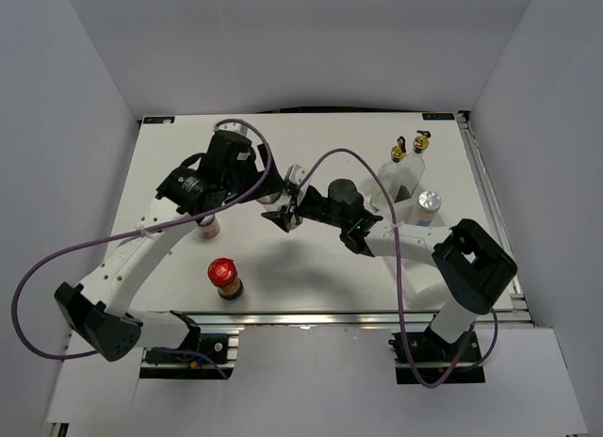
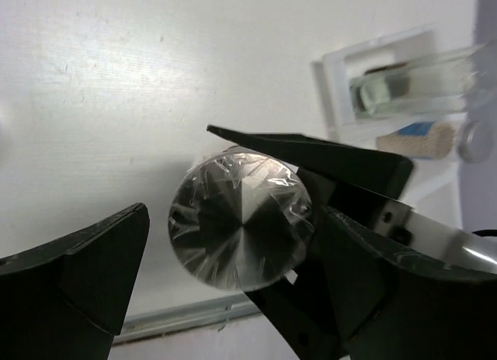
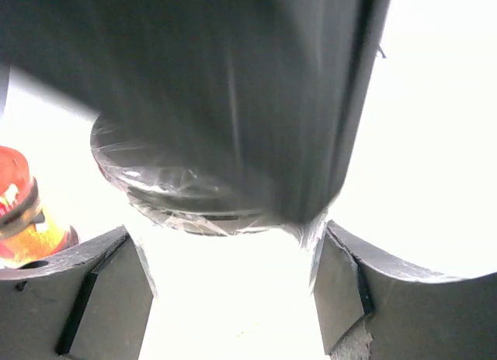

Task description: Organize the condiment bottles

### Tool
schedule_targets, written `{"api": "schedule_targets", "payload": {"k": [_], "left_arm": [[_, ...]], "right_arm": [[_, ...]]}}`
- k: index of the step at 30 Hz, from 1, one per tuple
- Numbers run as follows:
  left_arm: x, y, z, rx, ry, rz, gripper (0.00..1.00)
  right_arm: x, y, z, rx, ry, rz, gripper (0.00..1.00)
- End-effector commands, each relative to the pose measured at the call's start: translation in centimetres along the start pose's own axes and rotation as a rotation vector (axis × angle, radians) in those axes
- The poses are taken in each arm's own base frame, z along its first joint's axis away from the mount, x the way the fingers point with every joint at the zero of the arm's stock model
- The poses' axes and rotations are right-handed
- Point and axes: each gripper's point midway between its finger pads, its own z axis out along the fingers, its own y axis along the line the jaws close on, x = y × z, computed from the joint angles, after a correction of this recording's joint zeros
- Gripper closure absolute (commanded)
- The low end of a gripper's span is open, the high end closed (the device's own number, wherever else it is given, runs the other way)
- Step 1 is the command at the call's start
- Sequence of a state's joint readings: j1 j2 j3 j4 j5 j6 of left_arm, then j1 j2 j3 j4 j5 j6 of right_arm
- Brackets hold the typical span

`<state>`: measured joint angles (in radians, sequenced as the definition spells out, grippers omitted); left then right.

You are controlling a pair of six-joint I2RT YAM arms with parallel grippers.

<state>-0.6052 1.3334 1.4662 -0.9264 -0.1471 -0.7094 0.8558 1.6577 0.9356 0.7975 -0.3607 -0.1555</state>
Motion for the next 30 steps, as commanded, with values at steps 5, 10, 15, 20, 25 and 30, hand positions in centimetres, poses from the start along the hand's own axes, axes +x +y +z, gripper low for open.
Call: {"api": "schedule_targets", "payload": {"k": [5, 10, 15, 20, 25, 30], "left_arm": [[-6.0, 0.6, -4.3, 0.062, -0.402, -0.128, 0.02], [-6.7, 5.8, -3.5, -0.155, -0.549, -0.182, 0.02], [-6.8, 9.0, -0.9, -0.311, -0.512, -0.152, 0.02], [-5.8, 13.5, 2.8, -0.324, -0.430, -0.220, 0.02], [-5.4, 17.3, 2.7, -0.432, -0.469, -0.254, 0.02], [-5.0, 18.6, 2.0, -0.476, -0.496, -0.256, 0.02]], "right_arm": [[-3.6, -3.6, -4.9, 0.218, -0.106, 0.016, 0.77], [-1.8, -6.1, -12.2, 0.438, -0.070, 0.091, 0.79], [0.2, -9.1, -19.4, 0.713, -0.028, 0.098, 0.80], [1.5, -11.3, -25.9, 0.949, -0.015, 0.094, 0.81], [2.4, -12.6, -30.2, 1.118, -0.010, 0.069, 0.80], [4.6, -13.9, -32.2, 1.220, 0.018, 0.078, 0.80]]}}
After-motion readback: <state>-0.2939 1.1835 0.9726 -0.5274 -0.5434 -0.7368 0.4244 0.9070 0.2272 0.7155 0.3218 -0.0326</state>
